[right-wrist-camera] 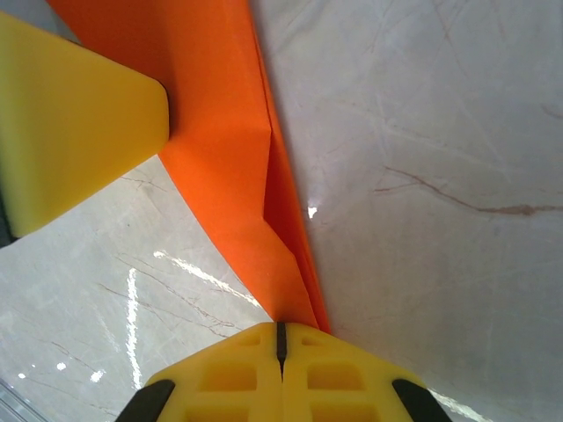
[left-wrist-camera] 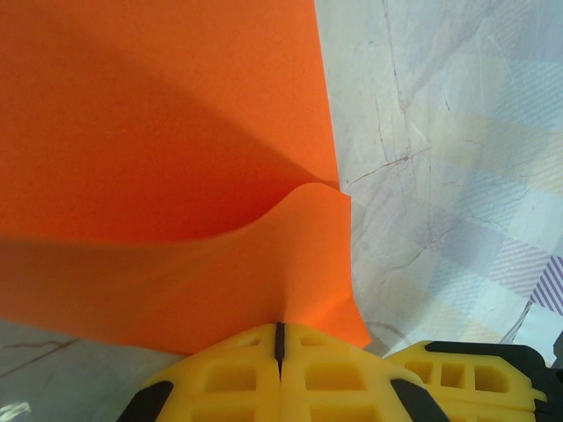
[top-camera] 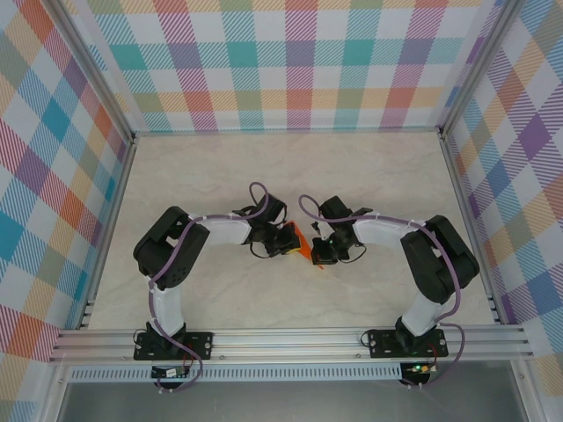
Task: Fold a paper plane with a square sheet of paper (pick it up from the middle)
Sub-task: Fold the wing for the fifth time at the center of the table.
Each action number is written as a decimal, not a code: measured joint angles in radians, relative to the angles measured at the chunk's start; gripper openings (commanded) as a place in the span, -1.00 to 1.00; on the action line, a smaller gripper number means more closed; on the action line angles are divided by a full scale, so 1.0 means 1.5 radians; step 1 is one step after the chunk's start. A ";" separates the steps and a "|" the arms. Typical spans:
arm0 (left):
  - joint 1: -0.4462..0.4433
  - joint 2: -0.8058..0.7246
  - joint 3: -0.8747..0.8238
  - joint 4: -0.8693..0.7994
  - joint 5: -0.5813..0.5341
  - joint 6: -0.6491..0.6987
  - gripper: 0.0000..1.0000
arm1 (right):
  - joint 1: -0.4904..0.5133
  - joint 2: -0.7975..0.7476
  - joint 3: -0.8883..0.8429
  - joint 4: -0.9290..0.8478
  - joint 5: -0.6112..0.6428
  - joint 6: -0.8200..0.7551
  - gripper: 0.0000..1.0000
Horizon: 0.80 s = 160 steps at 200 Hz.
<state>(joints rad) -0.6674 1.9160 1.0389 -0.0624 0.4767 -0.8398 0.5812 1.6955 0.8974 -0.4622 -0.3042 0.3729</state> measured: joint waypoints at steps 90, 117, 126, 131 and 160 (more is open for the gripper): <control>0.000 0.002 0.004 -0.009 0.000 0.000 -0.95 | -0.004 -0.013 -0.005 -0.020 0.001 0.000 -0.94; 0.000 0.002 0.005 -0.009 0.000 0.000 -0.95 | -0.004 -0.013 -0.006 -0.020 0.006 0.000 -0.94; 0.000 0.003 0.005 -0.009 0.000 0.000 -0.95 | -0.004 -0.013 -0.006 -0.020 0.006 0.001 -0.94; 0.000 0.003 0.005 -0.009 0.000 0.000 -0.95 | -0.004 -0.013 -0.006 -0.020 0.007 0.002 -0.94; 0.000 0.003 0.005 -0.009 0.000 0.000 -0.95 | -0.004 -0.013 -0.011 -0.014 0.009 0.005 -0.94</control>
<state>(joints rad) -0.6674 1.9198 1.0462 -0.0765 0.4767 -0.8394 0.5758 1.6764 0.8810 -0.4835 -0.2913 0.3798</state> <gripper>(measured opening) 0.040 0.045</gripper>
